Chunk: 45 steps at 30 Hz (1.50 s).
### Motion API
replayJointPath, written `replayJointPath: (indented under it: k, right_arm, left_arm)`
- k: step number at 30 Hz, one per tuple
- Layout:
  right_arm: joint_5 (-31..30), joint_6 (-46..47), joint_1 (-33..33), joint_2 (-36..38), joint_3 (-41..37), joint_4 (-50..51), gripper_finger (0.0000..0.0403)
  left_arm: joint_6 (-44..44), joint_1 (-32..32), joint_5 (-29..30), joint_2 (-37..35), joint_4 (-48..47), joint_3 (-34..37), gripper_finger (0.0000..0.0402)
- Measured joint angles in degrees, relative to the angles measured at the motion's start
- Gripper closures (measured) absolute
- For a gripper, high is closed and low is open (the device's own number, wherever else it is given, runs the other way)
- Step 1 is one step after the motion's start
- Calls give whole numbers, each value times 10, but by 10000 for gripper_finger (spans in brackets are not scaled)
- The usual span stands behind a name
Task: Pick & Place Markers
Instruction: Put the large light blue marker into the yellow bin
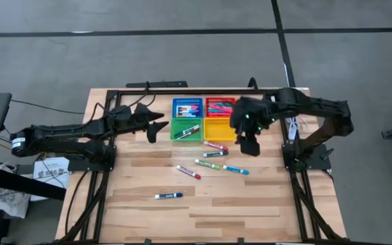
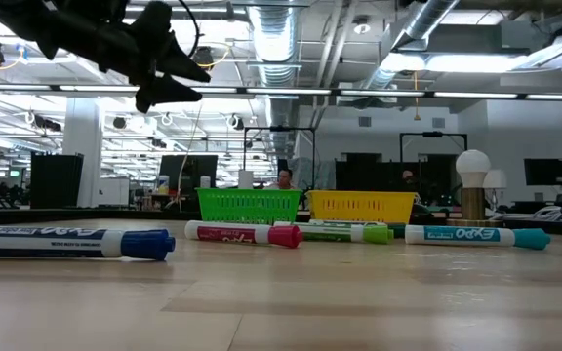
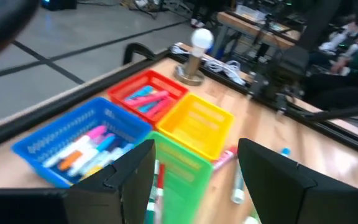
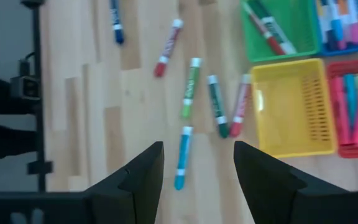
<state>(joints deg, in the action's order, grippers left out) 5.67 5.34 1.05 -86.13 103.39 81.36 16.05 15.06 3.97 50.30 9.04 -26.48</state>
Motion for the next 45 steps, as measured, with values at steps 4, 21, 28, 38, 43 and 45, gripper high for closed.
replayJointPath:
  k: [4, 21, 28, 38, 43, 45]
  right_arm:
    - [-22, 34, 50, 1, -1, 1, 221]
    - [-103, 132, 150, -2, -335, -191, 225]
    - [-100, 132, 140, -2, -432, -293, 227]
    - [-41, 118, 114, -2, -517, -407, 230]
    - [-41, 107, 103, -16, -523, -425, 233]
    - [-40, 97, 100, -34, -523, -442, 232]
  left_arm:
    - [9, -38, 0, 0, 0, 0, 174]
    - [9, -114, 0, 0, 0, 0, 174]
    - [9, -116, 0, 0, 0, 0, 174]
    - [9, -116, 3, 0, 0, 0, 174]
    - [7, -116, 8, 0, 0, 0, 174]
    - [7, -116, 9, 0, 0, 0, 174]
